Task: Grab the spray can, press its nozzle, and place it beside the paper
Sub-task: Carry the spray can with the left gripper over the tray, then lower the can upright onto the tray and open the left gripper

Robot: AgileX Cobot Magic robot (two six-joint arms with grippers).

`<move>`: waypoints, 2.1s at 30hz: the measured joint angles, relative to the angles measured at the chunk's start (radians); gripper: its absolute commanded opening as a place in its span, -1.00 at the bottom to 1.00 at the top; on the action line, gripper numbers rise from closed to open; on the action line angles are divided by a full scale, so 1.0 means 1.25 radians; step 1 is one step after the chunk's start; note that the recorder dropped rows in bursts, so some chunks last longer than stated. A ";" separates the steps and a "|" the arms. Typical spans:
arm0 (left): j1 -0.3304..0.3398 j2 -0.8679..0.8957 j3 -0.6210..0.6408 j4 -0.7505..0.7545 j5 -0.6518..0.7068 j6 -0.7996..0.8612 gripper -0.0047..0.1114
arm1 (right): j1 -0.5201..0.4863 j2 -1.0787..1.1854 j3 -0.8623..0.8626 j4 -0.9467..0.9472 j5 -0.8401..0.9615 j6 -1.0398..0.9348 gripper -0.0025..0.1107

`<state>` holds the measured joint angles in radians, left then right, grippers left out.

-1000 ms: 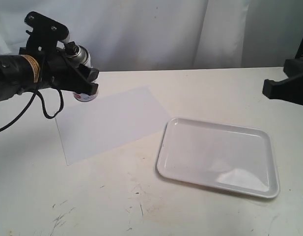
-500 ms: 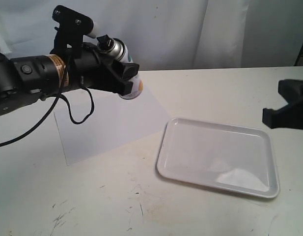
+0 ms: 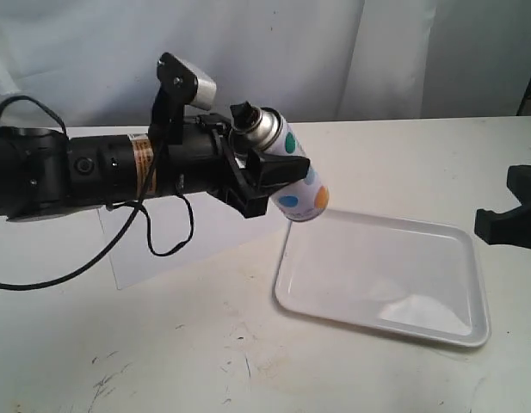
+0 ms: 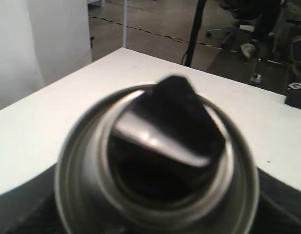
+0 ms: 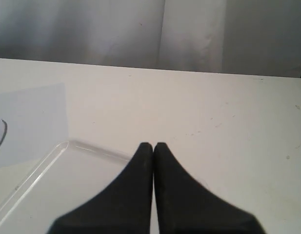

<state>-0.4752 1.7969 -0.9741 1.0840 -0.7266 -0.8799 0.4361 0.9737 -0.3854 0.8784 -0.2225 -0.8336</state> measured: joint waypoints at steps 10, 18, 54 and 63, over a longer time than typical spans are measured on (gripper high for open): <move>-0.055 0.100 -0.074 0.157 0.027 -0.073 -0.92 | 0.000 0.000 0.000 0.000 0.014 0.000 -0.96; -0.129 0.158 -0.236 0.359 0.117 -0.240 -0.92 | 0.000 0.000 0.000 0.002 0.029 0.000 -0.96; -0.129 0.296 -0.368 0.546 0.133 -0.430 -0.91 | 0.000 0.000 0.000 0.003 0.041 0.000 -0.96; -0.129 0.296 -0.368 0.546 0.138 -0.427 -0.50 | 0.000 0.000 0.000 0.003 0.044 0.000 -0.96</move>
<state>-0.6368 2.1666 -1.4336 1.7667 -0.5544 -1.4133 0.4361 0.9737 -0.3854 0.8825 -0.1672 -0.8336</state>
